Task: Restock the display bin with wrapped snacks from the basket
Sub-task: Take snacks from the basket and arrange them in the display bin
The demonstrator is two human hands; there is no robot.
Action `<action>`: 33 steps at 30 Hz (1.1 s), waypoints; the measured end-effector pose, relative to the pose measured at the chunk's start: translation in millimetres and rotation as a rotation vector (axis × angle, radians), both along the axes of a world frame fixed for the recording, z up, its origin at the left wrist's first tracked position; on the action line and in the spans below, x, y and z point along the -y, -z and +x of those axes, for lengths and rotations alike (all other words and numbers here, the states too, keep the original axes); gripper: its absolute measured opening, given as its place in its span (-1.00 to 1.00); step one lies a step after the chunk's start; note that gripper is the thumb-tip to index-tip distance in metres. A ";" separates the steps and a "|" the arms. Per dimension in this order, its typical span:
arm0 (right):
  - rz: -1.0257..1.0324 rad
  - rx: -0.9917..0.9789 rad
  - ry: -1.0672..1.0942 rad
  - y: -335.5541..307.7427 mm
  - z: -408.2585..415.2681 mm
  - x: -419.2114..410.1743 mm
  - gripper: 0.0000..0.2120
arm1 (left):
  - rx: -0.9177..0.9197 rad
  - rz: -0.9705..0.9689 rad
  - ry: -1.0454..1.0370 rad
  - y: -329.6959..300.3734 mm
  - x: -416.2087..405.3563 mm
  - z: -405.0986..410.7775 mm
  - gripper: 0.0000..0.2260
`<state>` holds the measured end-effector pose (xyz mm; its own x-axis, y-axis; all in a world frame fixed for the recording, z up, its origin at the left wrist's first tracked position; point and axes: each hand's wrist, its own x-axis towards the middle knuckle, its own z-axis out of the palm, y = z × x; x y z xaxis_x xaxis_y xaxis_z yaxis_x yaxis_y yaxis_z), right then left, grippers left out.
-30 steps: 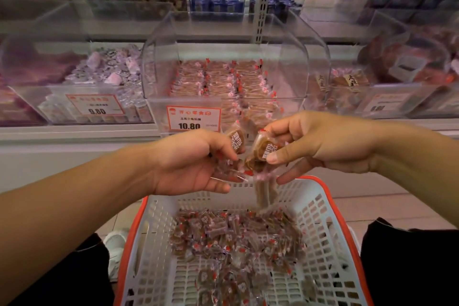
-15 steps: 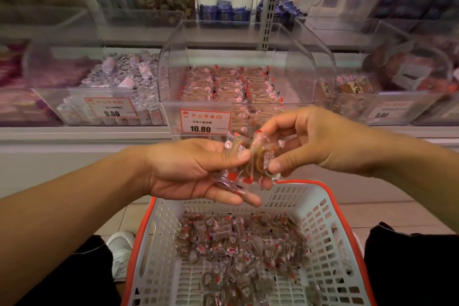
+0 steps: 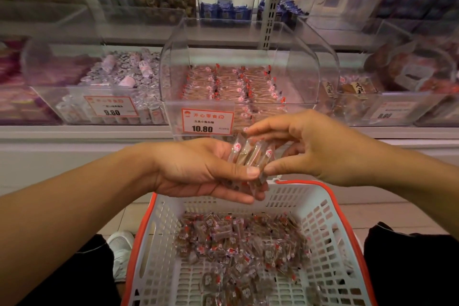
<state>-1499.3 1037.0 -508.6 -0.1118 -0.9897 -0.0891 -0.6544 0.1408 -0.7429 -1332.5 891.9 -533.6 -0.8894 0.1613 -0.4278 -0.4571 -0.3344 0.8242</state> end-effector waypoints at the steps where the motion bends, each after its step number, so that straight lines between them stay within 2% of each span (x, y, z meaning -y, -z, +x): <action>1: -0.006 -0.030 -0.015 0.3 0.0 0.6 -0.38 | -0.009 -0.009 -0.011 0.2 1.1 -0.7 -0.75; 9: -0.043 0.118 -0.085 -1.5 1.2 0.5 -0.34 | -0.081 -0.064 0.044 -12.6 1.9 0.1 -0.87; 13: -0.095 0.086 -0.106 -15.6 8.2 2.0 -0.56 | -0.123 -0.101 -0.035 -26.1 0.3 0.7 -0.66; 15: -0.171 0.109 -0.045 -29.6 5.9 9.0 -0.60 | -0.165 -0.115 -0.150 -42.8 7.5 3.8 -0.63; 16: -0.210 0.148 0.030 -38.3 1.3 16.2 -0.59 | -0.199 -0.198 -0.265 -52.2 13.9 6.1 -0.63; 17: -0.239 0.188 0.122 -45.8 -5.5 27.4 -0.57 | -0.244 -0.399 -0.428 -59.8 22.7 9.2 -0.64; 19: -0.245 0.184 0.273 -55.8 -23.1 62.9 -0.55 | -0.286 -1.106 -0.795 -66.6 46.4 17.9 -0.67; 20: -0.221 0.135 0.316 -57.0 -31.7 86.2 -0.57 | -0.268 -1.449 -0.900 -66.9 58.2 22.7 -0.64; 21: -0.191 0.089 0.351 -54.9 -38.5 111.0 -0.58 | -0.209 -1.655 -0.906 -65.0 68.3 27.1 -0.60; 22: -0.159 0.058 0.382 -50.2 -42.8 135.9 -0.57 | -0.128 -1.740 -0.831 -61.2 75.5 29.1 -0.58; 25: -0.059 0.014 0.442 -23.8 -52.2 201.7 -0.43 | 0.030 -1.799 -0.545 -40.8 87.7 19.8 -0.58; 29: -0.091 -0.069 0.487 10.3 -65.3 265.2 -0.44 | -0.045 -1.762 -0.528 -33.0 99.4 11.3 -0.62; 31: -0.127 -0.150 0.502 20.2 -71.8 283.9 -0.39 | -0.082 -1.736 -0.506 -31.6 105.0 11.8 -0.65; 33: -0.141 -0.221 0.477 25.8 -77.4 292.0 -0.43 | -0.104 -1.688 -0.514 -30.5 106.3 13.9 -0.68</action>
<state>-1576.7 745.0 -534.4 -0.5527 -0.8251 0.1171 -0.6849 0.3697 -0.6278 -1318.6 785.6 -503.1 -0.7351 -0.6345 0.2390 -0.5176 0.7528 0.4067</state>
